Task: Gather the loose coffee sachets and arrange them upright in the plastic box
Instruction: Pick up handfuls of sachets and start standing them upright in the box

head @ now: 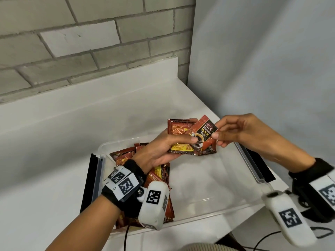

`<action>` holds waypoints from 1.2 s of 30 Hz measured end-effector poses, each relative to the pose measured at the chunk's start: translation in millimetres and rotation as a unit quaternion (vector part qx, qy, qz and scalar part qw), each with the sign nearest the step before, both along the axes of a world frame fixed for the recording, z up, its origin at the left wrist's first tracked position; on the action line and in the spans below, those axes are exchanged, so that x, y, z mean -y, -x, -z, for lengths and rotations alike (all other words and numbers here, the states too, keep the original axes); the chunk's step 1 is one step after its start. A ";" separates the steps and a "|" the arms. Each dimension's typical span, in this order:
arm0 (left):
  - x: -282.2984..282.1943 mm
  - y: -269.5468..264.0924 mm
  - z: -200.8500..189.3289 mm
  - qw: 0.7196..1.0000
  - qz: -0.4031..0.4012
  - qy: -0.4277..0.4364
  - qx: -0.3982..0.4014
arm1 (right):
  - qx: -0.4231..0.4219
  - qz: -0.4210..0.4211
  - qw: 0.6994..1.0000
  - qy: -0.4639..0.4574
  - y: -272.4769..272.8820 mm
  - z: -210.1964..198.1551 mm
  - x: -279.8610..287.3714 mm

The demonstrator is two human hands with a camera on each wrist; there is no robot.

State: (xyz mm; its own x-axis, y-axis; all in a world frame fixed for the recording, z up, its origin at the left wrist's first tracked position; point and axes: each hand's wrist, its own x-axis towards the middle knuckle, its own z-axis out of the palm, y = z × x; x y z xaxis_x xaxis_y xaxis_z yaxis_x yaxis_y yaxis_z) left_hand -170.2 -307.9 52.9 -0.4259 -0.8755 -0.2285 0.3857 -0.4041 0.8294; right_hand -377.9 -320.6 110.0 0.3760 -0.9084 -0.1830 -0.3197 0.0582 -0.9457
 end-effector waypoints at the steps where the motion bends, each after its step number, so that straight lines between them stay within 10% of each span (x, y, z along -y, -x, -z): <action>1: 1.1 -0.5 -0.3 1.000 -0.011 -0.005 -0.002 | -0.021 -0.001 1.000 0.009 3.2 -2.7 3.4; 18: 1.4 -6.8 -4.8 0.995 -0.042 -0.094 0.019 | -0.458 -0.187 0.855 0.156 2.5 -4.3 41.2; 36: 1.9 -2.8 -5.7 0.995 -0.037 -0.080 0.042 | -0.478 -0.205 0.840 0.156 -8.5 12.6 51.4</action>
